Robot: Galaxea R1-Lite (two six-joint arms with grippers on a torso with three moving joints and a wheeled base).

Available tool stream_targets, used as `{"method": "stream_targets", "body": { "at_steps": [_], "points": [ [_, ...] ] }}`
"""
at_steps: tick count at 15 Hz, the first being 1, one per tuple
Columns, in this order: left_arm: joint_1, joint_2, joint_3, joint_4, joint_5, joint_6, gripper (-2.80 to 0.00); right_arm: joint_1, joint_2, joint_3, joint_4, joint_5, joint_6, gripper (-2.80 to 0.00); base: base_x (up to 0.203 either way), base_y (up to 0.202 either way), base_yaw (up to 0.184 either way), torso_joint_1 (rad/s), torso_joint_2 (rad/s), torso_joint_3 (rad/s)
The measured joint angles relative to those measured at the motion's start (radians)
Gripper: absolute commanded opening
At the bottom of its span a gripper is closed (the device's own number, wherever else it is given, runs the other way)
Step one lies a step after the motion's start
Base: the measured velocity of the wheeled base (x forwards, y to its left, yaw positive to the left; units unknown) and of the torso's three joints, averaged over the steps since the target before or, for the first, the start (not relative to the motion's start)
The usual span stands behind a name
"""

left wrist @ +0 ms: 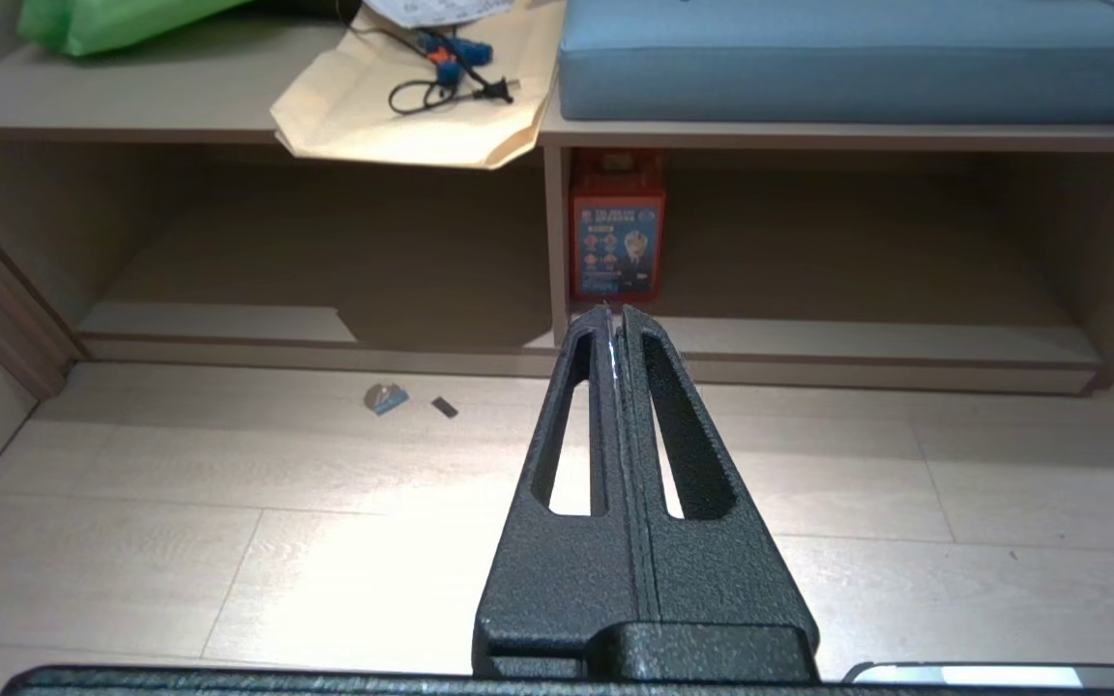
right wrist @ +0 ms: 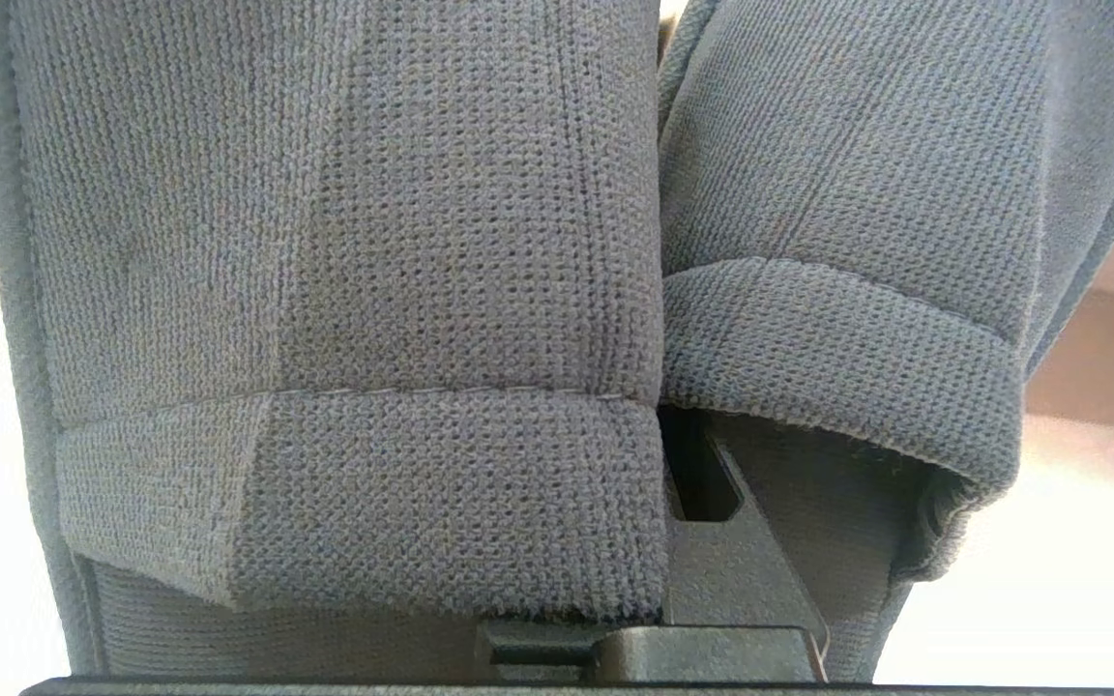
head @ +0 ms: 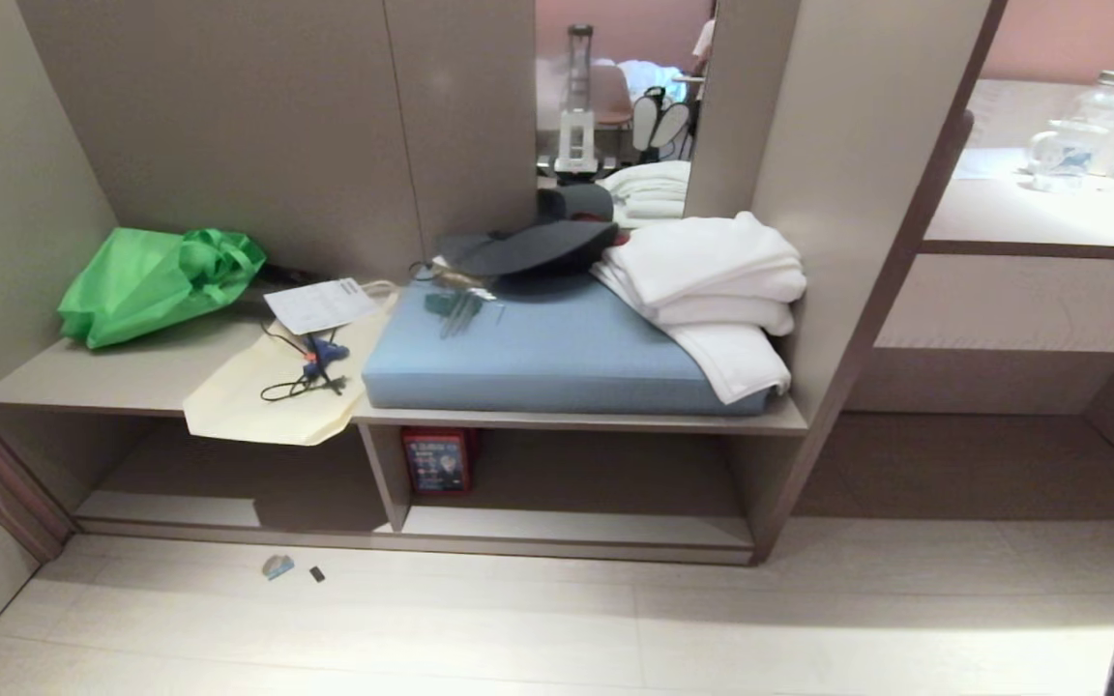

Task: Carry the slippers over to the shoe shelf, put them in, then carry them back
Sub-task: Place the slippers into the shoe cabinet

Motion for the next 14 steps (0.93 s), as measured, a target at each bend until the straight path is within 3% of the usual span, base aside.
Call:
{"method": "stream_targets", "body": {
  "at_steps": [14],
  "points": [
    [0.000, 0.000, 0.000, 0.000, 0.000, -0.001, -2.80, 0.000, 0.000, -0.001, 0.000, 0.000, 0.001, -2.80, 0.000, 0.000, 0.000, 0.002, 0.00, -0.197]
  ]
}}
